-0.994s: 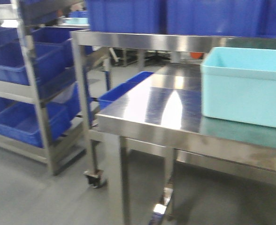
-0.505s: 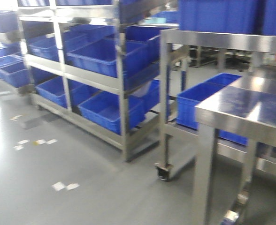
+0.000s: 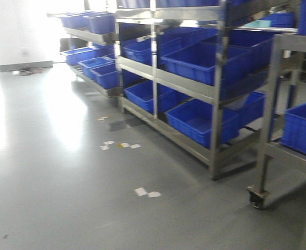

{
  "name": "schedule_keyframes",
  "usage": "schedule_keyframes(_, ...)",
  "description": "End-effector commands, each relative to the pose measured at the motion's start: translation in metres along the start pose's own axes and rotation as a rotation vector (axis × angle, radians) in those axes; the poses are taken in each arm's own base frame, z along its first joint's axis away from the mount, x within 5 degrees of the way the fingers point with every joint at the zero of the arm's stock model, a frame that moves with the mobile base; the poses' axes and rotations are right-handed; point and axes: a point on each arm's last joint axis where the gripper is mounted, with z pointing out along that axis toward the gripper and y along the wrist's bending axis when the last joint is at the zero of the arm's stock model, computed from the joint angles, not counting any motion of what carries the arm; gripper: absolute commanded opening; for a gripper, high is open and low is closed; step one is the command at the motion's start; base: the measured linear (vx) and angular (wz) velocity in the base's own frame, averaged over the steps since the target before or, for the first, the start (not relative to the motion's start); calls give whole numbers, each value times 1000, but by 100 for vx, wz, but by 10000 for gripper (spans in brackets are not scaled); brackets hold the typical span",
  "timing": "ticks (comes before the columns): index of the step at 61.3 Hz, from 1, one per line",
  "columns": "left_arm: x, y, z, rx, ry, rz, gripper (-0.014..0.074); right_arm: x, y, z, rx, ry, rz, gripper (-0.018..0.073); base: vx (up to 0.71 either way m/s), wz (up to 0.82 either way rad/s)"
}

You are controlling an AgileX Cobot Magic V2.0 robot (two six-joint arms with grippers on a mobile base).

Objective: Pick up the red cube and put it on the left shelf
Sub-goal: 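Drive the base to the rack of blue crates holding the cube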

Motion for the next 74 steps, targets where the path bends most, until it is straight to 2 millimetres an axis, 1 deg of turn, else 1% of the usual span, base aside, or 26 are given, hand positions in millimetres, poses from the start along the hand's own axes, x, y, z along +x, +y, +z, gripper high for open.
schedule_keyframes(1,0,0,1,-4,-62,-5,106,-17,1,-3,-5,-112,-14,67,-10,61)
schedule_keyframes(38,0,0,1,-4,-62,-5,106,-17,1,-3,-5,-112,-14,67,-9,45)
schedule_keyframes(74,0,0,1,-4,-62,-5,106,-17,1,-3,-5,-112,-14,67,-3,33)
